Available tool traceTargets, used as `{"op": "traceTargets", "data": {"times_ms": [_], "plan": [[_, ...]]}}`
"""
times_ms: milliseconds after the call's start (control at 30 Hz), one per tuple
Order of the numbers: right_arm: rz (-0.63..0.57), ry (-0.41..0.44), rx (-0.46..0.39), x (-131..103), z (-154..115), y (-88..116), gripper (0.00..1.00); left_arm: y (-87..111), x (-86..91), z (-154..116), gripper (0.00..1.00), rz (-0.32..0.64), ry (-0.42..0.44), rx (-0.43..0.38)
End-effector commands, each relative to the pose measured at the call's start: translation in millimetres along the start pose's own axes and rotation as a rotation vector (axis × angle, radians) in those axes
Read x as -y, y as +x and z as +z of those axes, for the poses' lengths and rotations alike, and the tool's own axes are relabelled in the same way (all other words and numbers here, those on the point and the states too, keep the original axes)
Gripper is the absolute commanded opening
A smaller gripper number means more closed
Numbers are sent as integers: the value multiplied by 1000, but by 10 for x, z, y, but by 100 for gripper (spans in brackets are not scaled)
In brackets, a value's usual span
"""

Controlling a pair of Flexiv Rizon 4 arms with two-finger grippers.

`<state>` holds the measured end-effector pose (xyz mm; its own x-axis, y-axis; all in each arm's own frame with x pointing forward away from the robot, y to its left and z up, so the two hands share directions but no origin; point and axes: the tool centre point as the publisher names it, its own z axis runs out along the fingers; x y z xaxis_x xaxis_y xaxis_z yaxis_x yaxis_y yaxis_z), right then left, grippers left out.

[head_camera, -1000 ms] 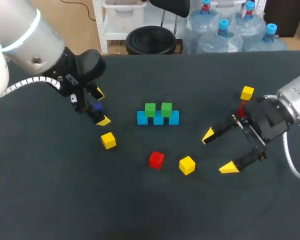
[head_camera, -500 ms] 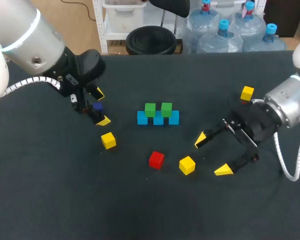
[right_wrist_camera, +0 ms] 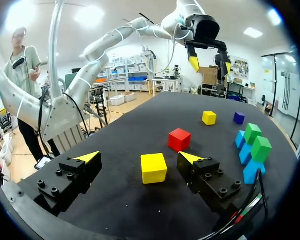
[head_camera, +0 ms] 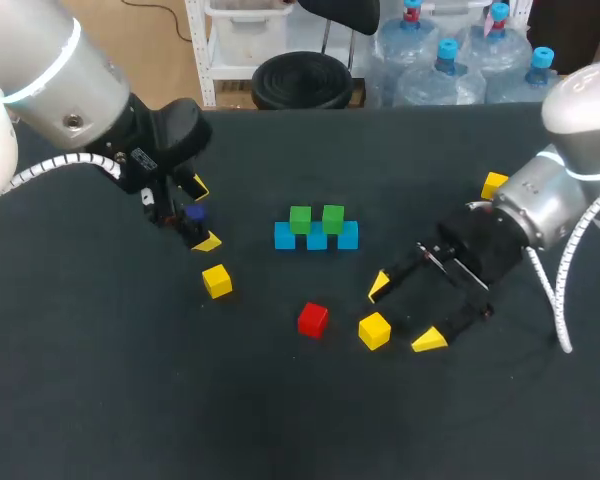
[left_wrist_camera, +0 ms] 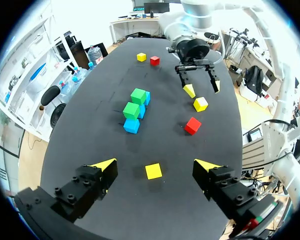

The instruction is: Place the blue cubes, place green cubes on the blue cubes, place the yellow cubes on the green cubes, then place the red cubes on the yellow cubes, and place purple cube on the red cubes.

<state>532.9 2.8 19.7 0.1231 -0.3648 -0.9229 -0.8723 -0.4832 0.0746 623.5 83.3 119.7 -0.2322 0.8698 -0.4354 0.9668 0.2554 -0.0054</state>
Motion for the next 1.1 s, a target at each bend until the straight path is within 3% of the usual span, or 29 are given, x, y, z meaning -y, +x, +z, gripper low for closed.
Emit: {"op": "traceTargets", "data": {"times_ms": [33,500,600,700,833,933,1100], "plan": [[-2,-20,4,53,3,13,100,0,-2,-1,100,1,0,-1],[7,35,-19,50,120,57,100,0,-2,-1,100,1,0,-1],[13,46,-13,47,119,83,78,0,-2,-1,100,1,0,-1],[13,57,-10,53,107,92,75,0,-2,-1,100,1,0,-1],[13,67,-8,68,92,104,55,0,-2,-1,100,1,0,-1],[13,71,-6,76,91,112,56,0,-2,-1,100,1,0,-1],[14,73,5,97,116,128,66,0,-2,-1,100,1,0,-1]]}}
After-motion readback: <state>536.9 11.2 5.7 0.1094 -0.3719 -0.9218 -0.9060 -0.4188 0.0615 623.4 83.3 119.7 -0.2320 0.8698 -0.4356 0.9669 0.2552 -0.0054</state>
